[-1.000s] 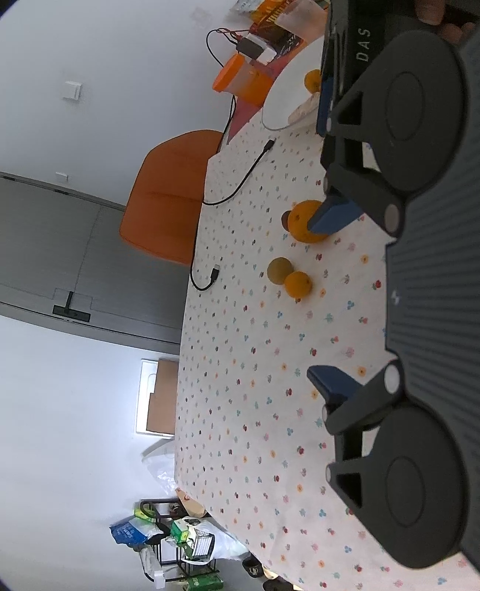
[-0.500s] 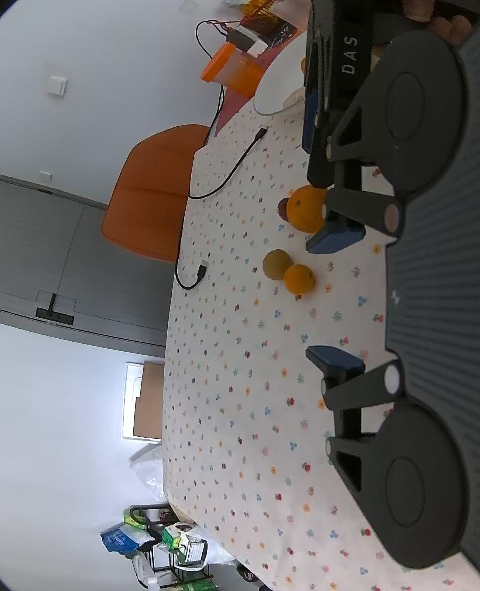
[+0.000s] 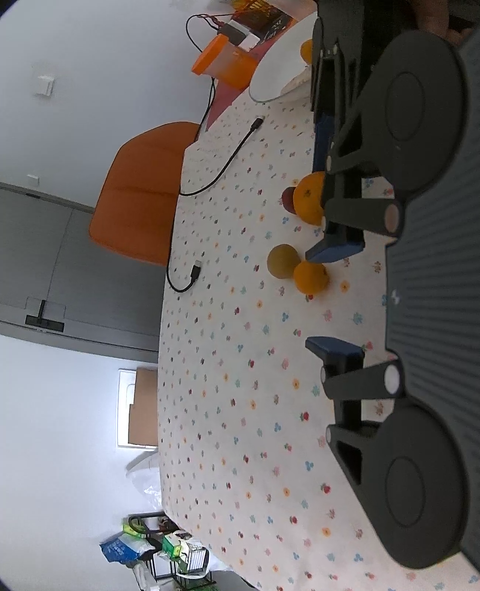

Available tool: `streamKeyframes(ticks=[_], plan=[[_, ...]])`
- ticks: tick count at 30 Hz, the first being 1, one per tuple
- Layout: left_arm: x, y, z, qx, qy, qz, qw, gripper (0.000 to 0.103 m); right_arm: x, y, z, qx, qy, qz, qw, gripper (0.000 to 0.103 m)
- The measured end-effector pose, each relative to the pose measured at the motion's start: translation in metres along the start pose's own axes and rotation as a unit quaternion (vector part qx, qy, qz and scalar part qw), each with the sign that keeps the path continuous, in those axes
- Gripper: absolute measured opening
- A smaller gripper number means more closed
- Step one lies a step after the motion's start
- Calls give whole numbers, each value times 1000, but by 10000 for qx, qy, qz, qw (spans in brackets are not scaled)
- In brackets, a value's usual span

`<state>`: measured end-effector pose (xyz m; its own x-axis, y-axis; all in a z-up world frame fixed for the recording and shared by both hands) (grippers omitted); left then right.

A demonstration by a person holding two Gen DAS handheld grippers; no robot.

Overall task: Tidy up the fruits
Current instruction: 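Grasp the large orange with the right gripper while the left grasps a small orange, then carry the large orange onto the plate with the right gripper while the left carries the small orange there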

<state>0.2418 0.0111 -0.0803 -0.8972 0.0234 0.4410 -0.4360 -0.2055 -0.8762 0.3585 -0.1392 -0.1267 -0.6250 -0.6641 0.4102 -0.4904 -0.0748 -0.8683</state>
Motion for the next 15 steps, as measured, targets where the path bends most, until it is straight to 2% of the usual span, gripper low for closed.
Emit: streamKeyframes(ticks=[8,11,13,15], plan=[[-13,0,10,-116,76,-77,9999,38,0,4,6,-19,-167,88,9998,37],[-20,2,12,-146,81,-119,9998,32,5,3,10,-56,-125,124,9998,36],[-24,4,11,-119,46,-217,9997,21,8,1,12,-50,-127,124,9998,36],[-22,3,12,-125,3,-185,9998,21,10,-1,14,-71,-102,163,9998,36]])
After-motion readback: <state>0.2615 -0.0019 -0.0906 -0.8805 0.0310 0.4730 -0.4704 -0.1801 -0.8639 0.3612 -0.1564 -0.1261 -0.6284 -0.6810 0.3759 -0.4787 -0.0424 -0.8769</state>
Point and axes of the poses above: each gripper's, at about its wrist camera, not at the fingertips, and x roughly against the way its jaws point, z to its right, y to its underside, the point moved 4 cm from there along -x, roughly the way its jaws point, and after that the axes turned 11 degrees about z, right-handed, at the moved point
